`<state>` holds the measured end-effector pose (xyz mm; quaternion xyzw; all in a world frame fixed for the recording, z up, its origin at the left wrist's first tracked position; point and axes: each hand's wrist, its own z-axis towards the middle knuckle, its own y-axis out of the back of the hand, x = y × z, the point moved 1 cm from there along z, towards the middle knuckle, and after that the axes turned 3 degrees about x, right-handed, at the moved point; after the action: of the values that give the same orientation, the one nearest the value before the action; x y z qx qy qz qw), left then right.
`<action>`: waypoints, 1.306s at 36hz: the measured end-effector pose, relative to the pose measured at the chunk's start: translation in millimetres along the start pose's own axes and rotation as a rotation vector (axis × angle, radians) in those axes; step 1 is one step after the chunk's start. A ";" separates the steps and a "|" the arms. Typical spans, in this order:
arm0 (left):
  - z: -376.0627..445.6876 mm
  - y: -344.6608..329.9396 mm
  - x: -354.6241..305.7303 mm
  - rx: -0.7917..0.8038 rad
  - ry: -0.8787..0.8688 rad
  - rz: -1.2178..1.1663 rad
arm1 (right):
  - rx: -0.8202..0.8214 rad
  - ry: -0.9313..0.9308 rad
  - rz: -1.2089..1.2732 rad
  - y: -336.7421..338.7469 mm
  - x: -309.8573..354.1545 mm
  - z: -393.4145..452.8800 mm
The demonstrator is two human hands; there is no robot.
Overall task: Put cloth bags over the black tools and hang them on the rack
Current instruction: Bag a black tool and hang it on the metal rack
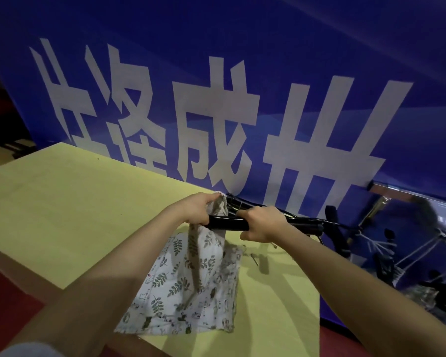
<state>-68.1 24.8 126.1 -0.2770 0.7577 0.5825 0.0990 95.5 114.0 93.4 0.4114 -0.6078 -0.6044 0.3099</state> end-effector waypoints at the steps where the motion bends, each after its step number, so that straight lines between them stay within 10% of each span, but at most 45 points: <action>1: 2.0 -3.5 -1.7 0.006 -0.009 0.032 | -0.011 0.014 -0.032 1.7 1.4 1.0; 6: 7.5 -28.6 -8.0 -0.023 -0.030 0.164 | -0.090 0.085 -0.218 12.7 1.4 4.8; 12: 13.2 -43.2 -17.7 -0.415 0.013 0.518 | -0.305 0.198 -0.393 24.0 -1.9 1.1; 19: 22.5 -43.0 -8.6 -0.460 0.084 0.111 | -0.775 0.133 -0.274 21.1 -2.5 -13.9; 33: -4.8 -14.6 -28.5 -0.564 0.024 -0.361 | -0.144 -0.248 0.808 3.7 -0.5 10.4; 47: -2.6 -28.8 -12.8 -0.630 0.036 -0.481 | -0.337 -0.190 1.562 45.1 -15.2 1.5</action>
<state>-41.6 21.4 109.1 -0.4735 0.4573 0.7416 0.1293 95.7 124.9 139.7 -0.2383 -0.6442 -0.3291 0.6480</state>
